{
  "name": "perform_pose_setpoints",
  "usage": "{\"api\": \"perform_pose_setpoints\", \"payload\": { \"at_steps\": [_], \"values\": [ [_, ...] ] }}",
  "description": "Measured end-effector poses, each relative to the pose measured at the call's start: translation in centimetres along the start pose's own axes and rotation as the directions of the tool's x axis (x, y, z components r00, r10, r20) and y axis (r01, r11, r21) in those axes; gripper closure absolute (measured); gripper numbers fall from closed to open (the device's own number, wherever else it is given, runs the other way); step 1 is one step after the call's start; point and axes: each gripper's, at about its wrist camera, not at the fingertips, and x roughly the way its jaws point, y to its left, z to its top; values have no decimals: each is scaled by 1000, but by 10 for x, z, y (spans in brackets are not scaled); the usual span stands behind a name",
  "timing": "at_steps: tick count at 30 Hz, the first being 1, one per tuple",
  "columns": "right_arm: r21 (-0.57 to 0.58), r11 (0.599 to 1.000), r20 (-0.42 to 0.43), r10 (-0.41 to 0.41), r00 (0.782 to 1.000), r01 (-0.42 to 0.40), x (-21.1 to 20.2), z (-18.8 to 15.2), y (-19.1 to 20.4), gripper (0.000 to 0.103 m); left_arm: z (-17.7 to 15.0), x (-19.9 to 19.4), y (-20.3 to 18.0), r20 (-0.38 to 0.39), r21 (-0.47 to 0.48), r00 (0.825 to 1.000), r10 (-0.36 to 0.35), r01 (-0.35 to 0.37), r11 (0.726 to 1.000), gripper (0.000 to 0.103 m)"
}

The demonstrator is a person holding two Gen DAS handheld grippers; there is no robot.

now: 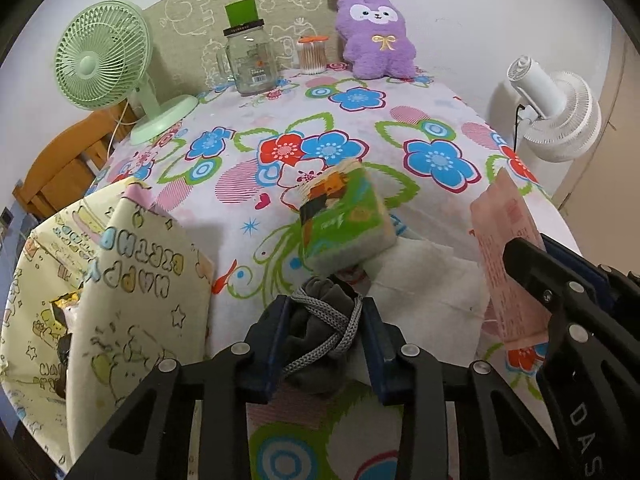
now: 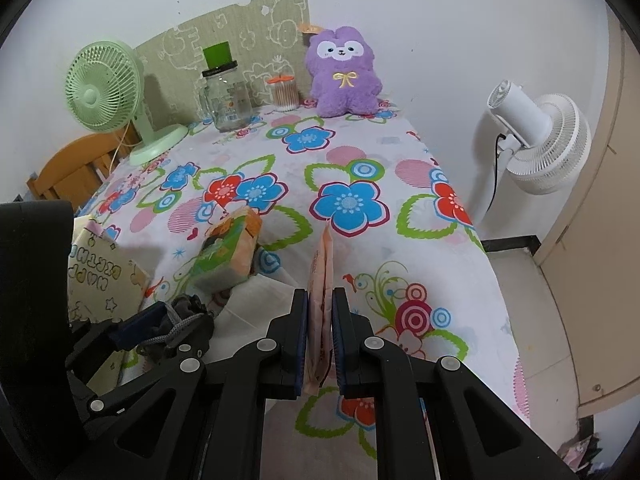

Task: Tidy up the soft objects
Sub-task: 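Carry the grey pouch with the left tool while the right tool carries the pink packet to the box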

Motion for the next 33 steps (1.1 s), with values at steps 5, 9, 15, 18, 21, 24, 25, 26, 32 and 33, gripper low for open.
{"api": "perform_pose_setpoints", "payload": {
  "at_steps": [5, 9, 15, 18, 21, 24, 25, 26, 32, 33],
  "values": [
    [3, 1000, 22, 2, 1000, -2, -13, -3, 1, 89, -3, -14, 0, 31, 1, 999, 5, -5, 1000, 69],
    [3, 1000, 42, 3, 999, -3, -24, -3, 3, 89, -4, -24, 3, 45, -3, 999, -3, 4, 1000, 69],
    [2, 1000, 73, 13, 997, -13, -41, -2, 8, 89, -4, -44, 7, 98, -3, 995, 6, -6, 1000, 69],
    [0, 1000, 90, 15, 996, -16, -50, -1, 11, 89, -5, -53, 9, 126, 0, 992, 11, -11, 1000, 69],
    [1, 1000, 102, 19, 995, -20, -57, -1, 12, 89, -5, -60, 10, 139, 0, 990, 8, -8, 1000, 69],
    [4, 1000, 113, 23, 993, -23, -64, 0, 14, 89, -5, -67, 11, 154, 1, 988, 8, -9, 1000, 68],
    [3, 1000, 118, 22, 993, -23, -67, 0, 15, 89, -5, -70, 12, 161, 2, 987, 9, -10, 1000, 68],
    [3, 1000, 121, 23, 992, -23, -68, 0, 15, 89, -5, -72, 12, 167, 3, 986, 10, -11, 1000, 68],
    [-5, 1000, 144, 26, 989, -26, -81, 3, 20, 89, -4, -85, 16, 190, 6, 982, 8, -9, 1000, 68],
    [-8, 1000, 149, 27, 988, -26, -84, 3, 22, 89, -4, -88, 16, 192, 8, 981, 7, -8, 1000, 68]
  ]
}}
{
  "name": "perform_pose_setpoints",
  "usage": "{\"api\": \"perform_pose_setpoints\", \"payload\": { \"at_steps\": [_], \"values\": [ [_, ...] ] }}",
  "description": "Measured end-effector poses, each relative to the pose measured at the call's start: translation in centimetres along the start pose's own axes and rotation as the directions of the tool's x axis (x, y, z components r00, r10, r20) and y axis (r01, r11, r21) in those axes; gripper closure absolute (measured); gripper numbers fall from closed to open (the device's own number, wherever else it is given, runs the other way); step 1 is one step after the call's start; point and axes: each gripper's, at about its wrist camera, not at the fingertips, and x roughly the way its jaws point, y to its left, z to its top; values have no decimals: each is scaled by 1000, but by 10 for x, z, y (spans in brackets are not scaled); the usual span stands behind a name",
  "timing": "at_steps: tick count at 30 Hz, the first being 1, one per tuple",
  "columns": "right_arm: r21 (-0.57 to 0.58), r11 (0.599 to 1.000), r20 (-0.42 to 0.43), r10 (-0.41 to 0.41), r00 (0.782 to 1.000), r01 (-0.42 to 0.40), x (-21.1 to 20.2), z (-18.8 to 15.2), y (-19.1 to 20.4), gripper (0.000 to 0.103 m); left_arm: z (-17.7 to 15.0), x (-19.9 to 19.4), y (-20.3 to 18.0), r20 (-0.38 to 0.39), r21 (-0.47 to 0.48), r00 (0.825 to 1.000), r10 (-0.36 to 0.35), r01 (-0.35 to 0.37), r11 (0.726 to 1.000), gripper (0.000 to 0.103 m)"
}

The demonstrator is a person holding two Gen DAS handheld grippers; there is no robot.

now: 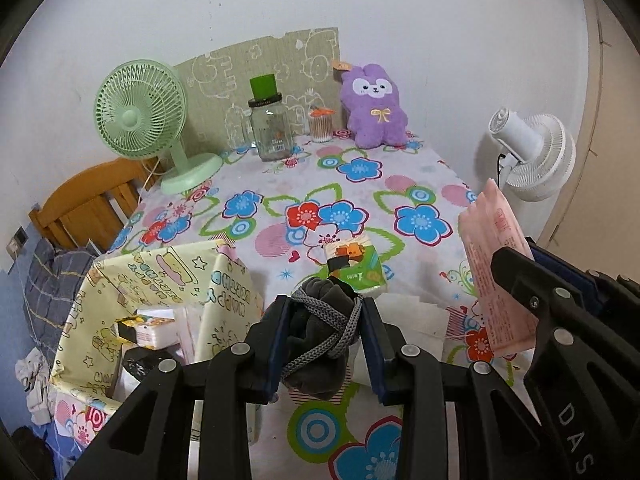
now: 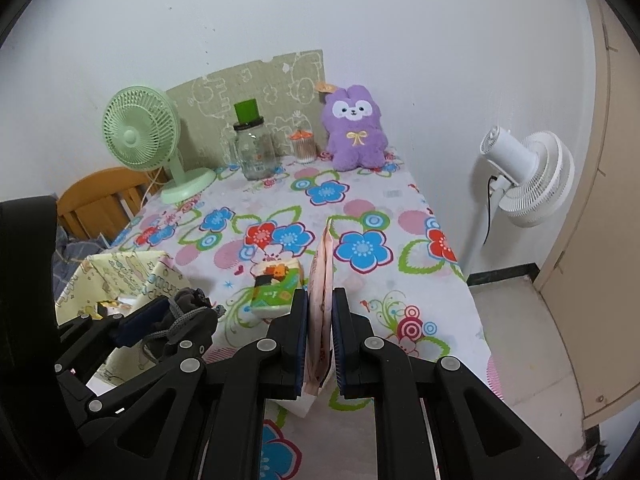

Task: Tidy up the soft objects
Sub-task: 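Carry the grey pouch with the left tool while the right tool carries the pink packet to the box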

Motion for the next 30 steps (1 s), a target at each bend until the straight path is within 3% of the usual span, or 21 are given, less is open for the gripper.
{"api": "perform_pose_setpoints", "payload": {
  "at_steps": [14, 30],
  "values": [
    [-48, 999, 43, 10, 999, -8, -26, 8, 29, 89, 0, -27, 23, 42, -16, 999, -18, 19, 1000, 68],
    [-106, 993, 43, 52, 998, -47, -31, 13, 85, 89, -7, -44, 74, 69, -59, 997, -21, 25, 998, 68]
  ]
}}
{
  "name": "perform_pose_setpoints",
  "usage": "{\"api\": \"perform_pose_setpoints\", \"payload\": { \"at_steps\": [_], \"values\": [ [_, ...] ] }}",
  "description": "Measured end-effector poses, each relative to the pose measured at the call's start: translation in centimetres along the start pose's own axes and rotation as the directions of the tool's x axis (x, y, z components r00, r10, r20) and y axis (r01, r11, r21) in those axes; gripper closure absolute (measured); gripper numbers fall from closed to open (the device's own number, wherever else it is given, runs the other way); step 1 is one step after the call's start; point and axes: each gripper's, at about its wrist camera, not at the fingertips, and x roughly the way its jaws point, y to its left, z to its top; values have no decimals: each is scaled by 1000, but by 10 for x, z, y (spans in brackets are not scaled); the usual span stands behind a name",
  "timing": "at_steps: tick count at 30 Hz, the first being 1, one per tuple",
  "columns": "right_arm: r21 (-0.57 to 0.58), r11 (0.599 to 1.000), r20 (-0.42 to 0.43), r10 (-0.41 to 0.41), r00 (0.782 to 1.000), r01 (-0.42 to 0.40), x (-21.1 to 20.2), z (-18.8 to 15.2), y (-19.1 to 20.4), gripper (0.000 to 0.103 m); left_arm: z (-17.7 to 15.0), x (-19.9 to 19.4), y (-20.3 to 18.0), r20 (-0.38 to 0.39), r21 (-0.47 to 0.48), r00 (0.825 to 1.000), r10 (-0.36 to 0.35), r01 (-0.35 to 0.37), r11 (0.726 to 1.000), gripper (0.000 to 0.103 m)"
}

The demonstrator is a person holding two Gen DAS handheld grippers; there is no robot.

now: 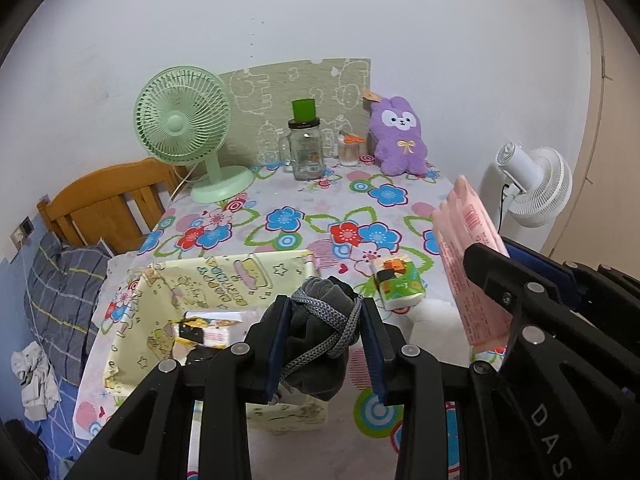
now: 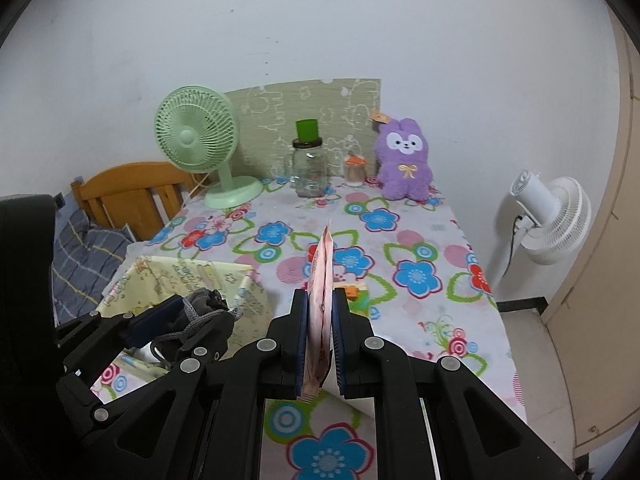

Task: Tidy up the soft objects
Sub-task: 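Carry the grey pouch with the left tool while the right tool carries the pink packet to the box, then lower both items into the box and open both tools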

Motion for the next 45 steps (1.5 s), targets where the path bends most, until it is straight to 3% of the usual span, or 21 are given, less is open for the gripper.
{"api": "perform_pose_setpoints", "payload": {
  "at_steps": [21, 45],
  "values": [
    [-55, 995, -49, 83, 995, -85, 33, 6, 68, 89, -8, 13, 69, -9, -54, 999, 44, -44, 998, 68],
    [-98, 980, -150, 156, 976, -172, 96, 4, 120, 89, -20, 64, 128, -107, -128, 991, 75, -89, 988, 63]
  ]
}}
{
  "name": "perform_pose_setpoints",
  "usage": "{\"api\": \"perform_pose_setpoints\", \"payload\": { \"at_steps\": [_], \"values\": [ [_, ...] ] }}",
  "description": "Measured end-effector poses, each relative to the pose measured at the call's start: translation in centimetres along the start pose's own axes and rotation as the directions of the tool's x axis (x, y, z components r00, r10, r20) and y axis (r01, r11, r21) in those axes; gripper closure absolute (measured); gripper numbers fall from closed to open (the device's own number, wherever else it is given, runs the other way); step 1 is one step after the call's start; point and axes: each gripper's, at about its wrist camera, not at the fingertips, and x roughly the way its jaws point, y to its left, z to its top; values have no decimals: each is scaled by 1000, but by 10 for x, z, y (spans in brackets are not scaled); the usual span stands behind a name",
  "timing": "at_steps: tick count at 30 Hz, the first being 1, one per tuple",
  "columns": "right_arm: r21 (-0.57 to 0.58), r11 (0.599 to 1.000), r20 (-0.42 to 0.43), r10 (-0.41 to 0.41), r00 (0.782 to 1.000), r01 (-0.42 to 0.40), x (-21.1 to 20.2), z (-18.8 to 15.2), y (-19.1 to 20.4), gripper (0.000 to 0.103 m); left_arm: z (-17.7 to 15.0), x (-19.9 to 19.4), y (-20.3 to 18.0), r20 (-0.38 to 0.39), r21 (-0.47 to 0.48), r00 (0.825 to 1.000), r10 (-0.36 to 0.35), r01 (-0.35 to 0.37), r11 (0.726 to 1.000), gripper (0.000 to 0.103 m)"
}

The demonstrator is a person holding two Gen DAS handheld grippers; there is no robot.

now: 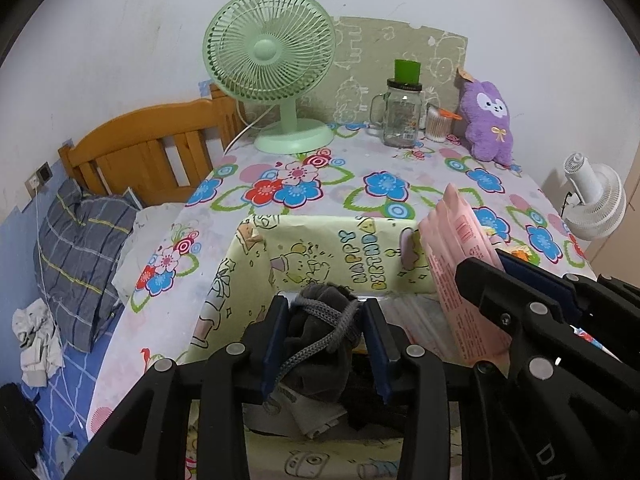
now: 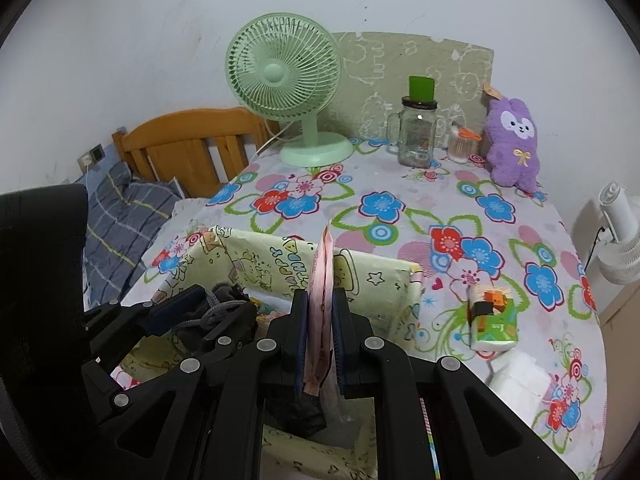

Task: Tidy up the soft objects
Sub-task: 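Lower both items into the box and open both tools, then lift both open tools out of the box toward the white cloth pad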

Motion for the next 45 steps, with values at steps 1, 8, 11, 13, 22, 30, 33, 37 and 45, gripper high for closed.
{"api": "perform_pose_setpoints", "payload": {
  "at_steps": [1, 8, 11, 13, 22, 30, 33, 37, 45],
  "values": [
    [-2, 1000, -5, 3, 1000, -3, 3, 0, 1, 89, 0, 1, 1, 0, -3, 1000, 5, -5, 1000, 63],
    [29, 999, -48, 25, 999, -24, 22, -3, 3, 89, -4, 14, 7, -33, -2, 999, -1, 1, 1000, 45],
    [32, 999, -63, 34, 997, -32, 28, -5, 4, 89, -6, 17, 9, -45, -6, 999, -6, 6, 1000, 38],
    [39, 998, -71, 47, 996, -44, 31, -6, 5, 89, -6, 19, 10, -54, -12, 998, -9, 9, 1000, 35],
    [48, 996, -83, 75, 994, -71, 36, -6, 0, 60, -6, 18, 7, -60, -2, 998, -1, 1, 1000, 32],
    [58, 997, -63, 44, 997, -41, 17, -7, -13, 46, -4, 7, -8, -38, 15, 999, -14, 15, 1000, 27],
    [73, 997, -44, 40, 998, -37, 8, -8, -21, 40, -2, -1, -15, -20, 17, 1000, -19, 20, 1000, 26],
    [78, 997, -28, 24, 999, -22, -7, -8, -30, 38, -1, -10, -26, -3, 24, 999, -33, 33, 999, 22],
    [86, 996, 17, -12, 1000, 11, -36, -12, -48, 30, 0, -30, -48, 39, 41, 998, -58, 56, 998, 15]
  ]
}}
